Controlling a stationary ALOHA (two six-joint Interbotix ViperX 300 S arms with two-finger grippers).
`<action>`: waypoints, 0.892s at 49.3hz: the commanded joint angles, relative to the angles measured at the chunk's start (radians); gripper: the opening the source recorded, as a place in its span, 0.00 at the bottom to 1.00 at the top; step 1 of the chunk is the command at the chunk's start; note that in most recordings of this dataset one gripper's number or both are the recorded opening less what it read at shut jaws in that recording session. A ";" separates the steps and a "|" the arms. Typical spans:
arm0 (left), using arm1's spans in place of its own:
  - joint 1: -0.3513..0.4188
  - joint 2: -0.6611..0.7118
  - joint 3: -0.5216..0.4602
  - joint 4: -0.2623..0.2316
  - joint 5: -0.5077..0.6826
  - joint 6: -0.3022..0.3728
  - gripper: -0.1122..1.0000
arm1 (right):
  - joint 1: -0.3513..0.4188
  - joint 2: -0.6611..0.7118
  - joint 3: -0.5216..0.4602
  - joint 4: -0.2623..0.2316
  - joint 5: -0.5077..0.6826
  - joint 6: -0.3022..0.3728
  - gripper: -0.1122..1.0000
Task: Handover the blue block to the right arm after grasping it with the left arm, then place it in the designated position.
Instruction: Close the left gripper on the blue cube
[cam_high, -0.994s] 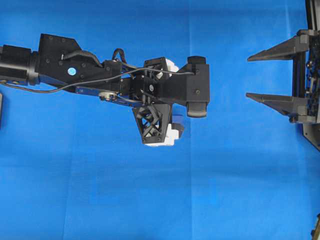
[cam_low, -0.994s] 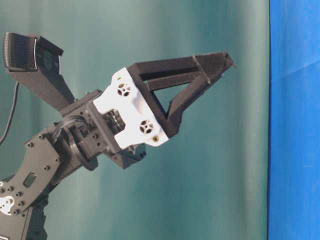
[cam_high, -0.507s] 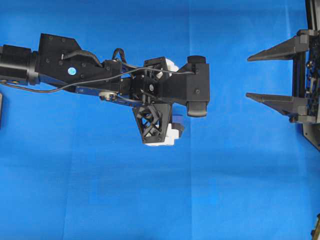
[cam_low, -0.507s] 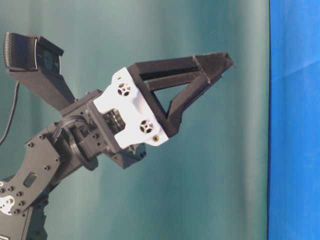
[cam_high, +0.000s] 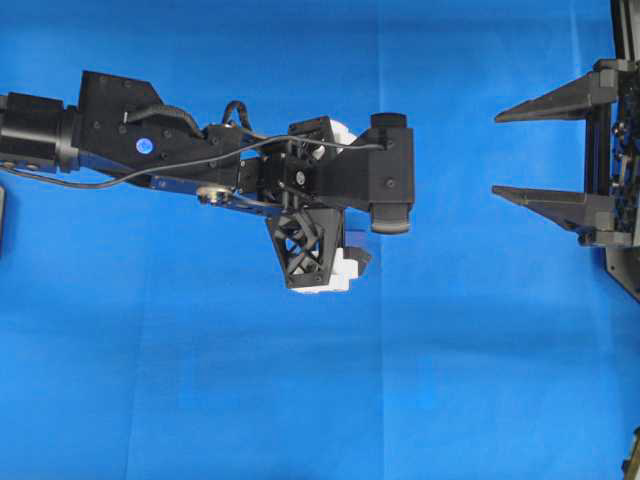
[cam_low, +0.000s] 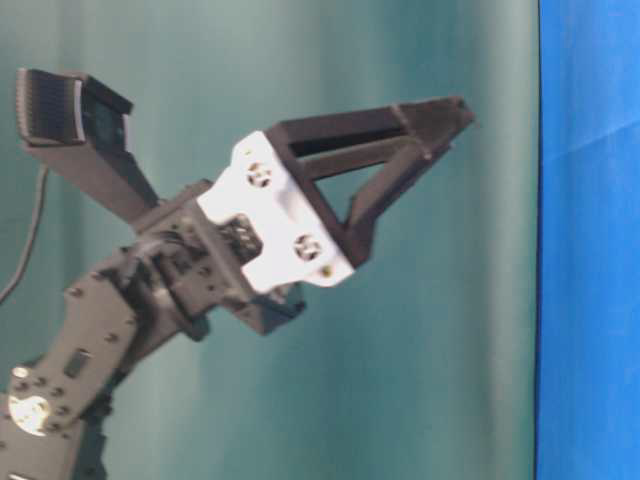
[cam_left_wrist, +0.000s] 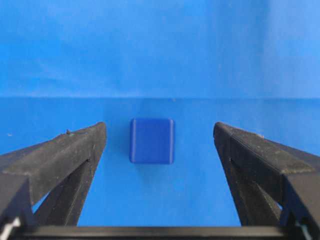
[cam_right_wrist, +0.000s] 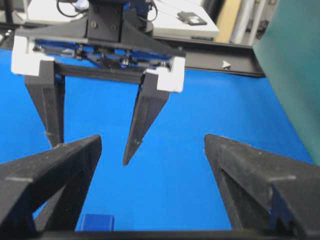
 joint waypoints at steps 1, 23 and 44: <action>0.000 -0.014 0.014 0.002 -0.051 -0.009 0.93 | -0.003 0.003 -0.023 0.002 -0.003 0.000 0.97; 0.000 0.032 0.124 0.002 -0.190 -0.029 0.93 | -0.003 0.006 -0.021 0.002 -0.003 -0.002 0.97; -0.005 0.152 0.155 0.002 -0.293 -0.058 0.93 | -0.020 0.008 -0.020 0.003 0.003 -0.002 0.97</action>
